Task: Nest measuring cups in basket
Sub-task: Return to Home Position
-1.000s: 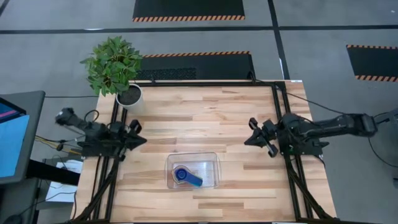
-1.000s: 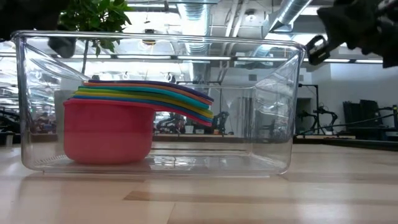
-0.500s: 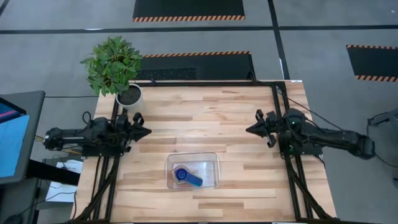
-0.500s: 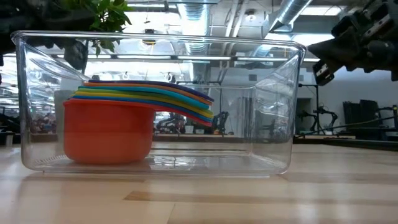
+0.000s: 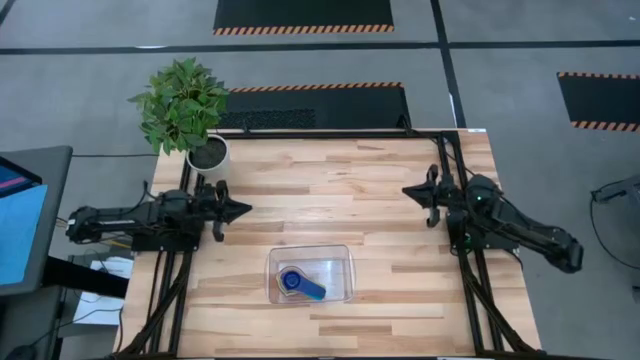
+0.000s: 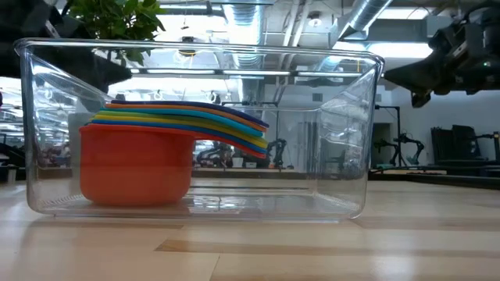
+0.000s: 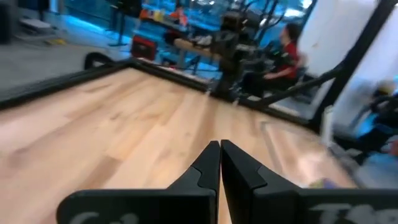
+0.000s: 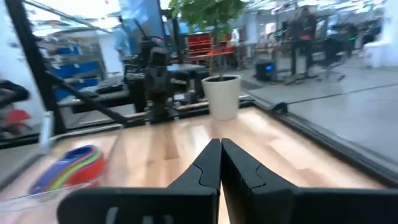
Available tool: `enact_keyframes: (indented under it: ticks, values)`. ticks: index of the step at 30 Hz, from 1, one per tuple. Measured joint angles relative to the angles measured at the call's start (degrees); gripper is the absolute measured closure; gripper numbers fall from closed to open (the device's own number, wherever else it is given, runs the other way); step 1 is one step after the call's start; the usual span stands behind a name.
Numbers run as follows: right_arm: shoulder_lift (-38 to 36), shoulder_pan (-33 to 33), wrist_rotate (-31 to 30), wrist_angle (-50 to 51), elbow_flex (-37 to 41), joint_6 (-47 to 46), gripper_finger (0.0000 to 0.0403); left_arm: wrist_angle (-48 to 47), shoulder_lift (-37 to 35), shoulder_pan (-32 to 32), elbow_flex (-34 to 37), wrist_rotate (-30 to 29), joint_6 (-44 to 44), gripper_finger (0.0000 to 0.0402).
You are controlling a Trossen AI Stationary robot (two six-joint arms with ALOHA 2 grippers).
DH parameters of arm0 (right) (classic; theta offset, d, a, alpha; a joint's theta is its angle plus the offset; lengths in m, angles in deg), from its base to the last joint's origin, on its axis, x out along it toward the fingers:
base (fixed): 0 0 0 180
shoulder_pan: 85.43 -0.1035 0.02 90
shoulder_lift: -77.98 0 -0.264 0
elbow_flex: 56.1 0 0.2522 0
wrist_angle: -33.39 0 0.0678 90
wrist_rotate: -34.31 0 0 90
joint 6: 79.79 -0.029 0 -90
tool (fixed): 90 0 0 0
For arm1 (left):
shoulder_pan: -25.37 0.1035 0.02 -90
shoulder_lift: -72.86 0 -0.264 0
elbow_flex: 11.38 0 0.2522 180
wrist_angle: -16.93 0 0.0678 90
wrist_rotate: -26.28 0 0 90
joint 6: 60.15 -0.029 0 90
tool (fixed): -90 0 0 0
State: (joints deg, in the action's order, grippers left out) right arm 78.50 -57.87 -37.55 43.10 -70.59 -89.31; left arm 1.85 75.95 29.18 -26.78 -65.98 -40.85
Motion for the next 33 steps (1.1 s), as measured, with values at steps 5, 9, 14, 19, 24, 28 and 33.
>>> enact_keyframes:
  ticks: [5,9,14,19,24,28,33]
  values:
    - [-0.37,-0.04,-2.08,0.49,-0.07,-2.00,0.0370,0.37,3.04,0.00,-0.03,-3.04,-3.59,0.0401]
    - [0.26,-0.18,-2.01,1.09,-0.11,-7.06,0.0370,0.34,4.53,-0.02,-0.04,-2.78,-0.78,0.0401]
    - [0.22,-0.18,-1.94,1.22,-0.13,-7.39,0.0370,0.22,4.90,-0.01,-0.07,-2.57,2.77,0.0401]
    - [0.22,-0.18,-1.86,1.31,-0.13,-7.43,0.0370,0.20,4.90,0.00,-0.07,-2.60,2.87,0.0402]
    - [0.22,-0.18,-1.84,1.40,-0.13,-7.48,0.0370,0.20,4.90,-0.02,-0.07,-2.62,2.90,0.0401]
    - [0.22,-0.18,-1.82,1.42,-0.13,-7.58,0.0370,0.20,4.90,-0.02,-0.07,-2.63,2.92,0.0402]
    - [0.22,-0.18,-1.80,1.44,-0.13,-7.56,0.0370,0.20,4.90,-0.02,-0.07,-2.65,2.94,0.0401]
